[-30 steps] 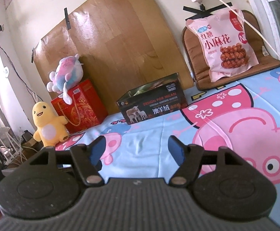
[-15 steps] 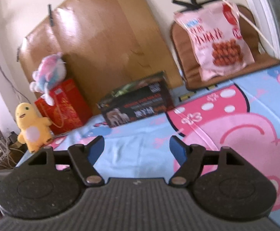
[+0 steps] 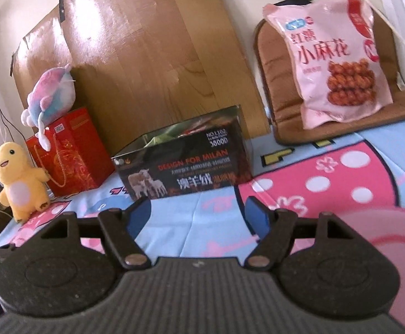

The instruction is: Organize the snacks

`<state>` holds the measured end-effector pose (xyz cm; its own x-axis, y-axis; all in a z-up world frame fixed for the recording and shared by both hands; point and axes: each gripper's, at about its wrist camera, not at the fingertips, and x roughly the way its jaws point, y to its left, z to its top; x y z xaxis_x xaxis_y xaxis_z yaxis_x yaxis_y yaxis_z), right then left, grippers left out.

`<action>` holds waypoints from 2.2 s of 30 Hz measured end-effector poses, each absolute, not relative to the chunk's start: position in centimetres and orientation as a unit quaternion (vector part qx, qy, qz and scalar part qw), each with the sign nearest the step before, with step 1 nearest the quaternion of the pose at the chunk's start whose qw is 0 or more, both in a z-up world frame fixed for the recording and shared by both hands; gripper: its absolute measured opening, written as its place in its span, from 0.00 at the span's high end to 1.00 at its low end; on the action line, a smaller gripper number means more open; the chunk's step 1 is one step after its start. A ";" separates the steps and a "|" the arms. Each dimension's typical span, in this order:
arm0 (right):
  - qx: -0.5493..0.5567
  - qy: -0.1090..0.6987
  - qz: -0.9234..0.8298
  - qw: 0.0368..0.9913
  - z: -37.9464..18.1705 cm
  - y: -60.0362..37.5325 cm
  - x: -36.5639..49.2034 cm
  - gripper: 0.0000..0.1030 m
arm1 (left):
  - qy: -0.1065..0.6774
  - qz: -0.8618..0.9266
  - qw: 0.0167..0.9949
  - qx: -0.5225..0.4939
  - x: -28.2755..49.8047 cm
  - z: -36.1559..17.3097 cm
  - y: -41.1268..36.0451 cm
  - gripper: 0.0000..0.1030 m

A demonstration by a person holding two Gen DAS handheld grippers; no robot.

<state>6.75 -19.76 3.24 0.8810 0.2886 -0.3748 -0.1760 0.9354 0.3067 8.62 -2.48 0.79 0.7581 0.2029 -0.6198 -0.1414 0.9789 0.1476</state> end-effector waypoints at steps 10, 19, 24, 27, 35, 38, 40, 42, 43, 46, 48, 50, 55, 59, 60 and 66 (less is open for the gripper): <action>0.159 0.221 0.137 0.953 2.4 -20.4 6.8 0.26 | 0.334 0.098 0.935 0.062 8.6 0.6 -2.9 0.00; 0.160 0.223 0.139 0.952 2.3 -20.5 6.9 0.26 | 0.326 0.096 0.938 0.073 8.2 0.6 -3.0 0.00; 0.162 0.223 0.138 0.951 2.3 -20.6 6.9 0.26 | 0.325 0.098 0.938 0.074 8.1 0.6 -3.0 0.00; 0.162 0.223 0.139 0.951 2.3 -20.6 7.0 0.26 | 0.324 0.100 0.938 0.075 8.1 0.6 -3.1 0.00; 0.162 0.222 0.137 0.952 2.3 -20.5 6.9 0.26 | 0.320 0.100 0.939 0.079 7.9 0.6 -3.1 0.00; 0.162 0.222 0.137 0.952 2.3 -20.5 6.8 0.26 | 0.320 0.100 0.939 0.079 7.9 0.6 -3.1 0.00; 0.162 0.222 0.137 0.952 2.3 -20.5 6.9 0.26 | 0.320 0.100 0.939 0.078 7.9 0.7 -3.1 0.00; 0.162 0.222 0.137 0.952 2.4 -20.5 6.8 0.26 | 0.319 0.100 0.939 0.078 7.9 0.7 -3.1 0.00; 0.162 0.222 0.136 0.952 2.4 -20.5 6.8 0.26 | 0.318 0.100 0.939 0.078 7.9 0.7 -3.1 0.00; 0.162 0.222 0.137 0.952 2.4 -20.5 6.8 0.26 | 0.317 0.100 0.940 0.079 7.9 0.7 -3.1 0.00; 0.162 0.222 0.137 0.952 2.3 -20.5 6.8 0.26 | 0.316 0.100 0.940 0.080 7.8 0.7 -3.1 0.00; 0.162 0.222 0.137 0.952 2.3 -20.5 6.8 0.26 | 0.314 0.101 0.941 0.080 7.8 0.7 -3.1 0.00; 0.162 0.222 0.137 0.952 2.3 -20.6 6.8 0.26 | 0.312 0.102 0.941 0.083 7.7 0.8 -3.1 0.00; 0.162 0.221 0.137 0.952 2.3 -20.5 6.8 0.26 | 0.315 0.100 0.940 0.078 7.8 0.8 -3.0 0.00; 0.162 0.221 0.137 0.952 2.3 -20.5 6.8 0.26 | 0.316 0.100 0.940 0.077 7.8 0.8 -3.0 0.00; 0.162 0.221 0.138 0.952 2.3 -20.5 6.8 0.26 | 0.316 0.096 0.941 0.076 7.8 0.8 -3.0 0.00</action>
